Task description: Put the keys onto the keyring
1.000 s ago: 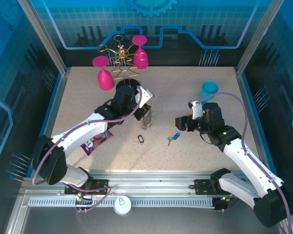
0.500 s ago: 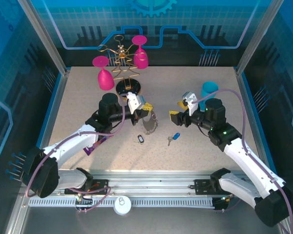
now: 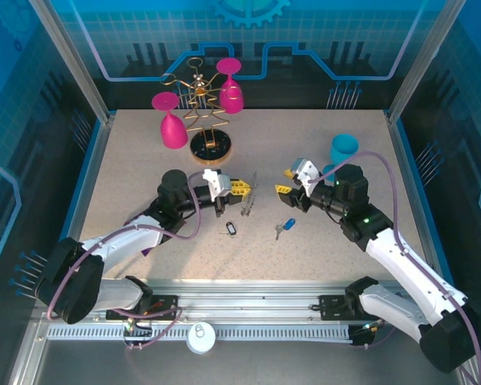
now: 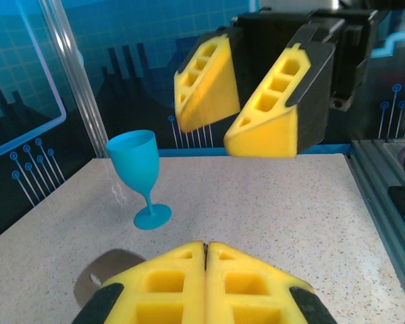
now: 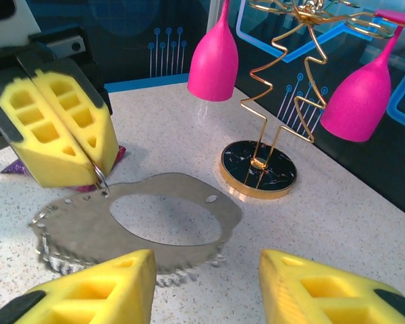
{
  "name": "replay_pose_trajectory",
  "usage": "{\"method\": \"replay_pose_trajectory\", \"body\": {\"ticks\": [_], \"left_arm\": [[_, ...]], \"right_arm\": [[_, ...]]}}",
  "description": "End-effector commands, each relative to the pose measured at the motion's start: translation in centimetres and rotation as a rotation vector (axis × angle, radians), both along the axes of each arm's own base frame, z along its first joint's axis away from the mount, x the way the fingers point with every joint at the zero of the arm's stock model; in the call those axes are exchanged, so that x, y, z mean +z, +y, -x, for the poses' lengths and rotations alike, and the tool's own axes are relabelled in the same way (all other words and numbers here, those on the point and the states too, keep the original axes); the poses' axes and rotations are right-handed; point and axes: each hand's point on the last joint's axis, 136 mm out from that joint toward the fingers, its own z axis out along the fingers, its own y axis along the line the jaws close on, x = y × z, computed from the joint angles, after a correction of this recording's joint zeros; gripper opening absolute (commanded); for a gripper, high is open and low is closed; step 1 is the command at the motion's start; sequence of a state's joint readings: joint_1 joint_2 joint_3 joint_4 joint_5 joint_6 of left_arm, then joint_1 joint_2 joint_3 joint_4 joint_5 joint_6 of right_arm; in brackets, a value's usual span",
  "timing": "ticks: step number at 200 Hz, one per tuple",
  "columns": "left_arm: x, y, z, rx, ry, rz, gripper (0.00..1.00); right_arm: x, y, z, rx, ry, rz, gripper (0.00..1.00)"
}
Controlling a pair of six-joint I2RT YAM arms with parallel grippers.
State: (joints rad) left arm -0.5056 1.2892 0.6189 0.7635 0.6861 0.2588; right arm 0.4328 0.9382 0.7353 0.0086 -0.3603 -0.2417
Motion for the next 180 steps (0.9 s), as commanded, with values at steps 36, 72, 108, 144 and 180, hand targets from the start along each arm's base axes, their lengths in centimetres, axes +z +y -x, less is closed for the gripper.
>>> {"method": "replay_pose_trajectory", "body": {"ticks": [36, 72, 108, 144, 180], "left_arm": [[3.0, -0.3, 3.1, -0.159, -0.139, 0.076, 0.00], [3.3, -0.6, 3.9, -0.226, -0.155, 0.092, 0.00], [3.0, -0.9, 4.1, -0.274, -0.152, 0.091, 0.00], [2.6, -1.1, 4.2, -0.307, -0.142, 0.087, 0.00], [2.4, -1.3, 4.1, -0.316, -0.134, 0.089, 0.00]], "right_arm": [[-0.6, 2.4, 1.3, 0.170, -0.107, 0.061, 0.39], [-0.8, 4.0, 3.3, 0.314, -0.118, 0.062, 0.38], [-1.0, 4.5, 4.2, 0.370, -0.111, 0.025, 0.33], [-0.2, 5.0, 5.0, 0.421, -0.116, -0.038, 0.29], [-0.5, 5.6, 5.8, 0.469, -0.098, -0.054, 0.28]]}}
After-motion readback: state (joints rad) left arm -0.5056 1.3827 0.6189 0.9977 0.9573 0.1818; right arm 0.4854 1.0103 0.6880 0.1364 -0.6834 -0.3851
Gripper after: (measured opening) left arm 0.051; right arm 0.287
